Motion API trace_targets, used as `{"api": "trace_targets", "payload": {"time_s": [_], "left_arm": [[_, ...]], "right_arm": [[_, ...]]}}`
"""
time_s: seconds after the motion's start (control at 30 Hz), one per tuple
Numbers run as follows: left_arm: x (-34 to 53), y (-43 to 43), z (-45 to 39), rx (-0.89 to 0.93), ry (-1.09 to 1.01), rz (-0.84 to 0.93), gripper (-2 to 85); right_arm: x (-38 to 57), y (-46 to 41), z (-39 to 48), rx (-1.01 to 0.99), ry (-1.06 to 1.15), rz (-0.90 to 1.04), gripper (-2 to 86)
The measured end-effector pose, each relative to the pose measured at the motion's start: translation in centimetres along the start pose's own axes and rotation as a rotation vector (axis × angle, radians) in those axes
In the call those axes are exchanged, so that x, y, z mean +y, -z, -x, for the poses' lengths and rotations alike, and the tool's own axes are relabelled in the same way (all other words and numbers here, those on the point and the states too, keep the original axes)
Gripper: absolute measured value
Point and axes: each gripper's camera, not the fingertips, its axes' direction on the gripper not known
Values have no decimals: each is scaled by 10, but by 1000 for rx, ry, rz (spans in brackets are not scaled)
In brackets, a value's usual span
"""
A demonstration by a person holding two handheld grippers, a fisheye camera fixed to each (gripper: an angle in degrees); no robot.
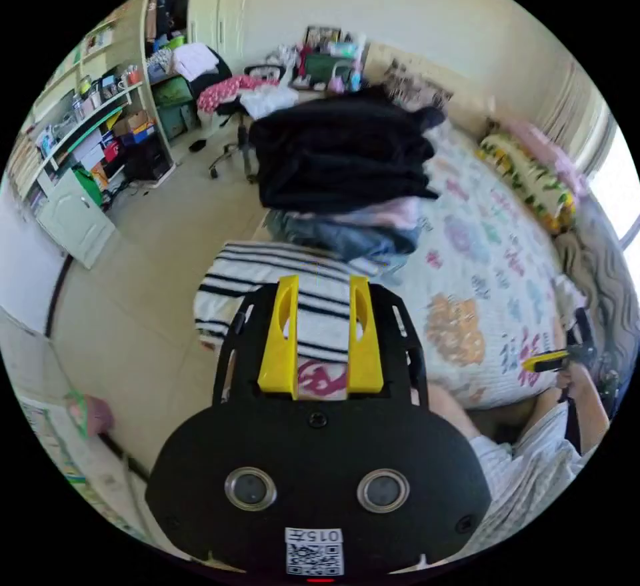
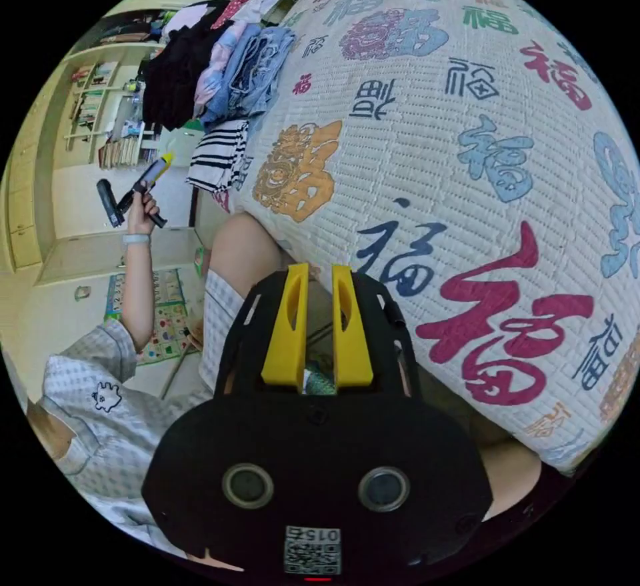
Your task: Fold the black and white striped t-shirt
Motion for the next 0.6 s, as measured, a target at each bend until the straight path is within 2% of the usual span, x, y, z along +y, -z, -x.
{"api": "trace_targets", "payload": {"time_s": [0.07,0.13,0.2,0.27,0.33,0.43,0.6], "left_arm": [[18,-23,1,-107,24,100,105],[48,-25,3,-133,98,28,97],[75,-31,5,-77,200,-18,101],[92,-51,4,52,309,6,107],[94,-60,2,95,353,-2,97],[93,-55,5,96,374,-18,67],[105,2,-7,107,253,-212,19]], "right_arm": [[11,2,-21,-20,-36,-34,59],[21,4,-37,-22,-65,-41,58],[31,7,-54,-18,-92,-49,57],[42,10,-74,-25,-117,-65,56],[49,11,-89,-38,-138,-72,55],[59,14,-109,-65,-154,-97,54],[75,24,-132,-73,-126,-127,51]]}}
